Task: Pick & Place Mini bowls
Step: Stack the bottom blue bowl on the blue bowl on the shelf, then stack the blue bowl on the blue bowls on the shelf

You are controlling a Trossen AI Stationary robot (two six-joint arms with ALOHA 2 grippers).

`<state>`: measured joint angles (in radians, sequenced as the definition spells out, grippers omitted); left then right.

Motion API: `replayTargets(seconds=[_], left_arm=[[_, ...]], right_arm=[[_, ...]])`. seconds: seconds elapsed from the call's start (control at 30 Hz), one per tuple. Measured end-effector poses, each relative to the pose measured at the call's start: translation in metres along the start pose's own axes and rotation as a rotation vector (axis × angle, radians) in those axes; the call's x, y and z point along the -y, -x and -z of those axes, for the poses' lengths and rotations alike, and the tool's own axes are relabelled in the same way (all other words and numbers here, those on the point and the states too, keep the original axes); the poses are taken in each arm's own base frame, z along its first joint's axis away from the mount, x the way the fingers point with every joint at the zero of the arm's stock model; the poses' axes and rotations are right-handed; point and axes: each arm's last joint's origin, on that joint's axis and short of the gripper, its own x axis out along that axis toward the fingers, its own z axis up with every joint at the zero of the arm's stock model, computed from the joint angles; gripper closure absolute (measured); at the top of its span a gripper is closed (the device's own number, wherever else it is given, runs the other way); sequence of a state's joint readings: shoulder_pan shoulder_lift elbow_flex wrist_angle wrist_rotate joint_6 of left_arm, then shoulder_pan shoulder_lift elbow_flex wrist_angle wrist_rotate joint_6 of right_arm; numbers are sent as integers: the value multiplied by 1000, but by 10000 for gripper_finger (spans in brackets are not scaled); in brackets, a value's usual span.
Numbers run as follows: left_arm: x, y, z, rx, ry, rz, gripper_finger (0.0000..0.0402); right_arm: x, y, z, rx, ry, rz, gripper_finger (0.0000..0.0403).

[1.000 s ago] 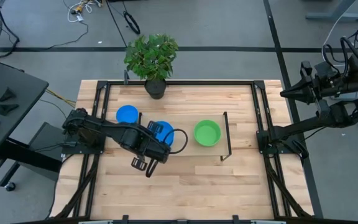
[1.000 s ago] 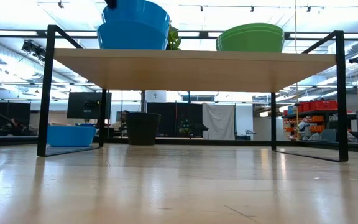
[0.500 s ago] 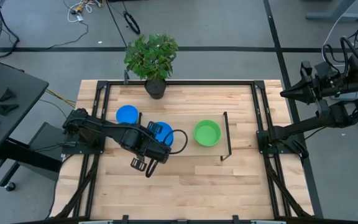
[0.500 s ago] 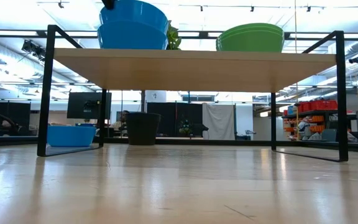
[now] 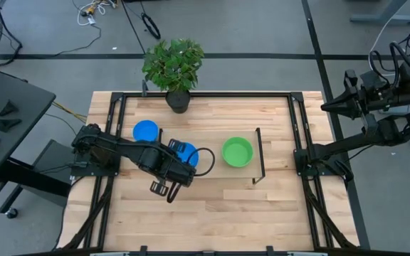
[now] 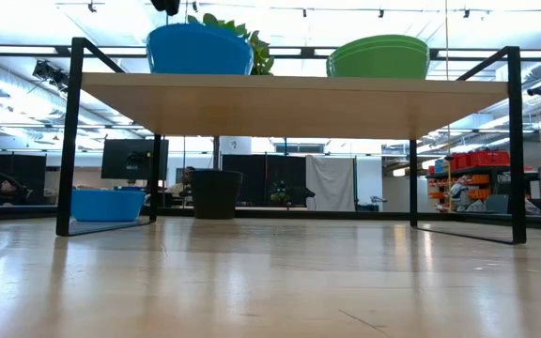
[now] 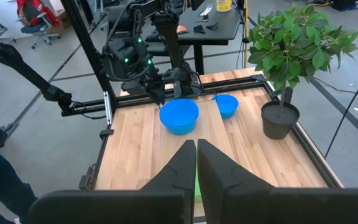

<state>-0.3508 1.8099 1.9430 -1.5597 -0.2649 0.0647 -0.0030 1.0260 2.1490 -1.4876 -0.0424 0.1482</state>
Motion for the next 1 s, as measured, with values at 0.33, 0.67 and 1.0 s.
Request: replayTargets(seconds=[0.33,0.67,1.0], left_arm=[[0,2,2,-4,1,8,264],[2,18,5,54,55,20,256],[7,56,4,199,123,68,257]], right_arm=[[0,0,0,0,0,0,382],[0,0,0,0,0,0,382],[0,0,0,0,0,0,382]])
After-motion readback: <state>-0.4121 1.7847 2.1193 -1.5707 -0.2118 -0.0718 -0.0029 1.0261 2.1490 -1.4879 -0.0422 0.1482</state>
